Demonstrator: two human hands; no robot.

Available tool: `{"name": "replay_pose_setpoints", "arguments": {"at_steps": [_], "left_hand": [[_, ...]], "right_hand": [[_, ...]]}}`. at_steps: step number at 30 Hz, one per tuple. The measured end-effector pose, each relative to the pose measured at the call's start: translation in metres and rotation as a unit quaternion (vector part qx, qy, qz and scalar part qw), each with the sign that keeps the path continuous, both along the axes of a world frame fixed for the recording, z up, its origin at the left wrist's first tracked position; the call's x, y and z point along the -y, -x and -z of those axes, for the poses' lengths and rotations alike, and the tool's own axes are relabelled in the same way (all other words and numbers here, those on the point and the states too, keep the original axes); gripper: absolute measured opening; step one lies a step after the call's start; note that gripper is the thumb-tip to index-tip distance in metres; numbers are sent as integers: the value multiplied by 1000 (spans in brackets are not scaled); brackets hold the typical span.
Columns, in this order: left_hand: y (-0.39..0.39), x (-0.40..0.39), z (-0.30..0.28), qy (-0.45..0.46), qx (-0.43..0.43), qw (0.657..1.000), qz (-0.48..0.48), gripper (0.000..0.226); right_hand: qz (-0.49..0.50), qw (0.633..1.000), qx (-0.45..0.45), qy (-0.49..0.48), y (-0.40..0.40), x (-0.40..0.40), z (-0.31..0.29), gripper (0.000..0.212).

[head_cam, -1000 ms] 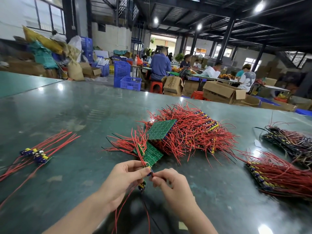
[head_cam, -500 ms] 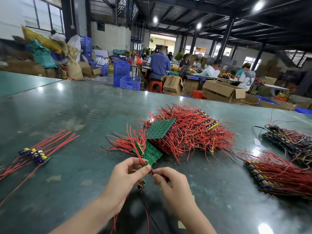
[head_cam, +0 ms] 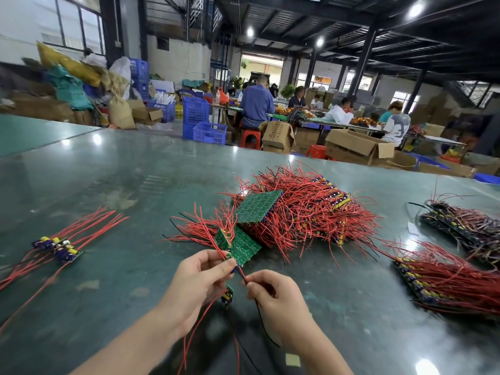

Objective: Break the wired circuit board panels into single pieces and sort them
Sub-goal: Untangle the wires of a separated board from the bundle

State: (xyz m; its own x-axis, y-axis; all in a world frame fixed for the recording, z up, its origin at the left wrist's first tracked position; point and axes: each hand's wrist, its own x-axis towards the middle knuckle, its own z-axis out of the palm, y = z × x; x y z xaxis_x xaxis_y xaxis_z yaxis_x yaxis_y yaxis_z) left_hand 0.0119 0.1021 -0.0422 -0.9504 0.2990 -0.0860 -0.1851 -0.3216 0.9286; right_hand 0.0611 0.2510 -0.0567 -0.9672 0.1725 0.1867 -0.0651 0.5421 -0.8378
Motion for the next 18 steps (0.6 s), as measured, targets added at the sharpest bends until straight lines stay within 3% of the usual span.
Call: {"name": "replay_pose_setpoints", "arguments": {"at_steps": [5,10,14,18], "left_hand": [[1,3,-2,22,-31,999,15,37],[-1,3,0,59,-58,995,49,27],[0,1,3,56,-58,996,44,16],[-3,-2,3,28,-37,998,50,27]], "right_hand": [[-12,998,-28,50,-2,4,-1,25],[-11,991,-48,126,-2,5,-1,15],[-18,990,-45,130,-1,6,0,20],[-7,991,-62,121,0,8,2,28]]}}
